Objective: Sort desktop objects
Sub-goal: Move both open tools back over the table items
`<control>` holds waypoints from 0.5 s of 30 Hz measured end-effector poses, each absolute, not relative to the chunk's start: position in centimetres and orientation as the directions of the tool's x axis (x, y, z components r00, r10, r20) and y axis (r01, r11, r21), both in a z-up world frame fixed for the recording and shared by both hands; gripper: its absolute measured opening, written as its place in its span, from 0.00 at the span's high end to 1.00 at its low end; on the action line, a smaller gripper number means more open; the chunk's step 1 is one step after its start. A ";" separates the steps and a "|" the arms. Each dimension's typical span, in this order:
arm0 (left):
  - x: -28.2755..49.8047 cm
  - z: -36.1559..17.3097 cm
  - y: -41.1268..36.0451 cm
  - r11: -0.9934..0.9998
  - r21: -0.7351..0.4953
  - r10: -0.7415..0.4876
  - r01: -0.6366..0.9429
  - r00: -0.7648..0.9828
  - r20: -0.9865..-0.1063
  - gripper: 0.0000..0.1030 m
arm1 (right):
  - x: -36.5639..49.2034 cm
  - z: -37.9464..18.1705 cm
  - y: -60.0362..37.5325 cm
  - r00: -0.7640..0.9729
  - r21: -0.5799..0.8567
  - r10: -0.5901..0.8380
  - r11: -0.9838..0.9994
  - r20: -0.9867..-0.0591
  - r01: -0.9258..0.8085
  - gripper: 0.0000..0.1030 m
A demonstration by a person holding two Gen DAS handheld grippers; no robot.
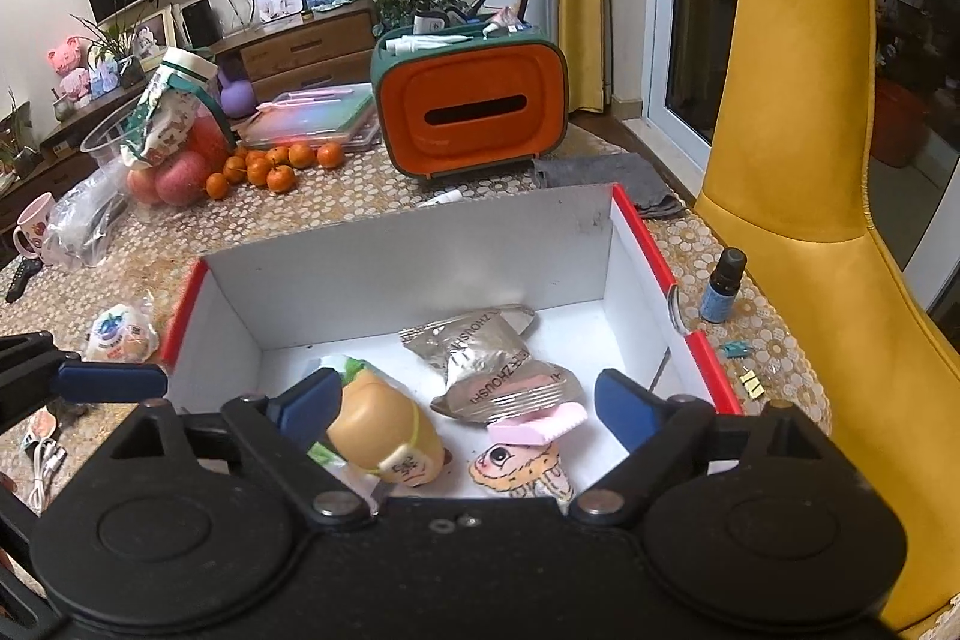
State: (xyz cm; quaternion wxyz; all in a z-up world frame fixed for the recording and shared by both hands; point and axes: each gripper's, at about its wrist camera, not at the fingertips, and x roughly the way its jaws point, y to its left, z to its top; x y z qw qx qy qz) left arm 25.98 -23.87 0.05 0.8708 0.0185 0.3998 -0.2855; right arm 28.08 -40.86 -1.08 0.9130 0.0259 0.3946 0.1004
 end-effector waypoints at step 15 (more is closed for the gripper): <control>20.9 1.7 -16.3 0.873 -0.197 -0.451 0.447 0.583 -0.676 0.00 | 23.8 2.1 -37.2 0.693 0.147 0.279 0.959 -0.665 -0.244 0.05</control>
